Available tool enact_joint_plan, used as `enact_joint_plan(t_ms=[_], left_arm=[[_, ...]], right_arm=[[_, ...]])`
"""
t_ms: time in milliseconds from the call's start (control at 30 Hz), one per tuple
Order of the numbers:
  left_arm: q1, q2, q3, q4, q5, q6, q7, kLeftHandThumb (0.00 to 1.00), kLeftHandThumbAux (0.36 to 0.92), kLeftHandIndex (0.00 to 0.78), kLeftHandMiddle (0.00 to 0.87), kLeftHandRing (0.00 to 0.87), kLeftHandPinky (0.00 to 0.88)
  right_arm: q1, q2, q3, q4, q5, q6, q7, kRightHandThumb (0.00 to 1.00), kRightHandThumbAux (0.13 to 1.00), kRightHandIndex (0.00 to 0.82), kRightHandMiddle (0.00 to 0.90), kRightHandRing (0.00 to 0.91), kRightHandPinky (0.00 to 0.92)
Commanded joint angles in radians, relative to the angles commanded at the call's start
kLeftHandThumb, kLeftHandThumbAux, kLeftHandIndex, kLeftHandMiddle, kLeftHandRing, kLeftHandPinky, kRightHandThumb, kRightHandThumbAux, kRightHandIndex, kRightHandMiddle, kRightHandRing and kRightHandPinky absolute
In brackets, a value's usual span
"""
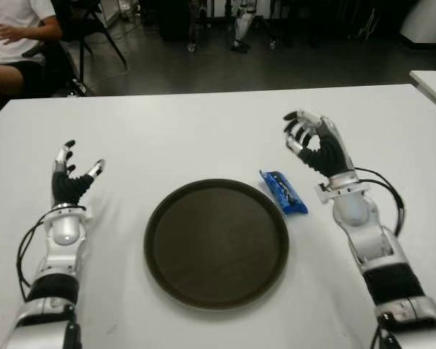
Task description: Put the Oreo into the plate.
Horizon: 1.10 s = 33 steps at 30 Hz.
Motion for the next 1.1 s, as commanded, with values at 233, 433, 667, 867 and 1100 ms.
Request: enact_joint_plan(t_ms=[233,433,667,867,1100], left_arm=[[-0.003,-0.002,-0.002,0.015,0.001,-0.014,0.001,0.000,0.726,0.000,0.005,0.013,0.000],[-0.004,-0.002,-0.001,0.021,0.000,-0.021,0.003,0.000,0.709,0.000,0.001,0.012,0.002],[0.001,-0.008,-0.002,0.012,0.000,-0.028,0.008,0.000,0.706,0.000,0.002,0.015,0.004],[0.002,-0.015,0.000,0.003,-0.006,-0.031,0.011,0.000,0.718,0.000,0.006,0.017,0.001],[0.002,-0.021,0.004,-0.001,-0.015,-0.029,0.004,0.000,0.728,0.001,0.009,0.019,0.001]], right_arm=[[0.022,-0.054,0.057,-0.158,-0.125,0.251,0.156,0.003,0.568,0.029,0.033,0.035,0.044],[0.020,-0.077,0.085,-0.209,-0.166,0.350,0.223,0.000,0.530,0.002,0.002,0.002,0.003],[0.011,-0.097,0.108,-0.226,-0.193,0.411,0.268,0.000,0.518,0.000,0.000,0.000,0.000],[0.005,-0.108,0.124,-0.241,-0.210,0.455,0.301,0.000,0.511,0.000,0.000,0.000,0.000],[0.005,-0.112,0.130,-0.236,-0.203,0.452,0.292,0.000,0.530,0.000,0.000,0.000,0.000]])
